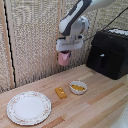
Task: Please focus on the pink mug and carefully direct your gripper towards it. Gently take hold of the pink mug using your grasping instrument. Exercise caution as you elevate the pink mug off the tabletop. Shift the pink mug so it is above the white platter. With precision, slowly place the pink mug onto the white platter.
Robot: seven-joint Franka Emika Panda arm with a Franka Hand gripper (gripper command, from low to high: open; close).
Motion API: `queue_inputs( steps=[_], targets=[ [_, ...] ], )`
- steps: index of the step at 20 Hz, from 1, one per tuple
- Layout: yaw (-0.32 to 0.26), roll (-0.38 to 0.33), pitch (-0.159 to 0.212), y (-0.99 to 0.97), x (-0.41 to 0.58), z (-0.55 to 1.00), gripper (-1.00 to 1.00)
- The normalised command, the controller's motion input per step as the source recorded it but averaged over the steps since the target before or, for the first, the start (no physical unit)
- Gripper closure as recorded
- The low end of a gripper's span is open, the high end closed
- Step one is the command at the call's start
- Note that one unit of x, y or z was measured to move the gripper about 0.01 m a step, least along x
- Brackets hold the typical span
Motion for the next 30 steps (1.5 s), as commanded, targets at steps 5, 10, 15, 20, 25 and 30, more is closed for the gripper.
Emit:
queue_inputs(
  steps=[5, 10, 15, 20, 25, 30],
  targets=[
    [0.016, -0.002, 0.048, 0.72, -0.148, 0.71, 1.0],
    [0.046, -0.001, 0.079, 0.74, -0.202, 0.47, 1.0],
    [0.037, 0.0, 0.097, 0.73, -0.32, 0.29, 1.0],
    [0.031, 0.0, 0.07, 0.73, -0.439, 0.15, 1.0],
    [0.026, 0.0, 0.06, 0.74, -0.447, 0.07, 1.0],
    [0.015, 0.007, 0.085, 0.77, -0.331, -0.04, 1.0]
  ],
)
